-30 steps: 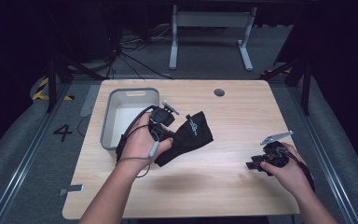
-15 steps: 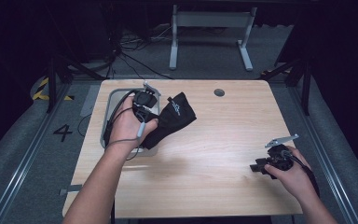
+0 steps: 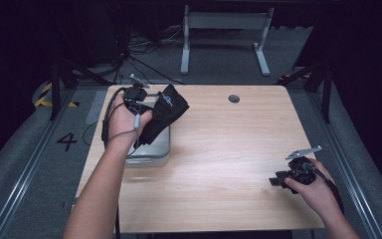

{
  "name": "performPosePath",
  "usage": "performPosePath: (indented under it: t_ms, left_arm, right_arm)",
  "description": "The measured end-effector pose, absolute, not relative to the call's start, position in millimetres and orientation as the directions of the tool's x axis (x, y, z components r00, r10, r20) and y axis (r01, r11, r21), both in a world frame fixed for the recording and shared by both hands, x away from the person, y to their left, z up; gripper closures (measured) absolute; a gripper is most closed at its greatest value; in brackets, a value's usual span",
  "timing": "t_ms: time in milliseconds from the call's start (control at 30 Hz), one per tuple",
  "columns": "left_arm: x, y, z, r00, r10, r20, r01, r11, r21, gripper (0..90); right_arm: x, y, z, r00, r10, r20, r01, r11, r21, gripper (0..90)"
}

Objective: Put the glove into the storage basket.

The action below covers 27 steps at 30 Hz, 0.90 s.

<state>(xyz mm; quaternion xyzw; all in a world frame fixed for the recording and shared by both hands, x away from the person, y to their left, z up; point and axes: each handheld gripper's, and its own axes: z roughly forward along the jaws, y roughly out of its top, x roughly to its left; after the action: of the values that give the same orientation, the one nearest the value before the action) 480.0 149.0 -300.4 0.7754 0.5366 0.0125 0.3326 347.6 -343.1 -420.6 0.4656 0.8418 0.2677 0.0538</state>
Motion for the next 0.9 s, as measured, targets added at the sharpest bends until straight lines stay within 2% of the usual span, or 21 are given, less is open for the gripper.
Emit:
performPosePath:
  t_ms: [200,333,900]
  left_arm:
    - [492.8,160.4,-309.0,0.362,0.861,-0.357,0.839,-0.134,0.527,68.5]
    - [500.3,167.1,-316.1,0.306,0.852,-0.424,0.847,-0.041,0.529,68.4]
    - [515.9,181.7,-360.6,0.133,0.929,-0.344,0.903,0.03,0.428,68.0]
  right_arm:
    - [346.2,-344.5,-420.8,-0.555,0.816,0.158,0.759,0.42,0.498,56.0]
    - [346.6,-344.7,-422.1,-0.555,0.816,0.161,0.76,0.42,0.496,55.9]
    - [350.1,-338.7,-428.1,-0.574,0.805,0.149,0.752,0.446,0.486,54.6]
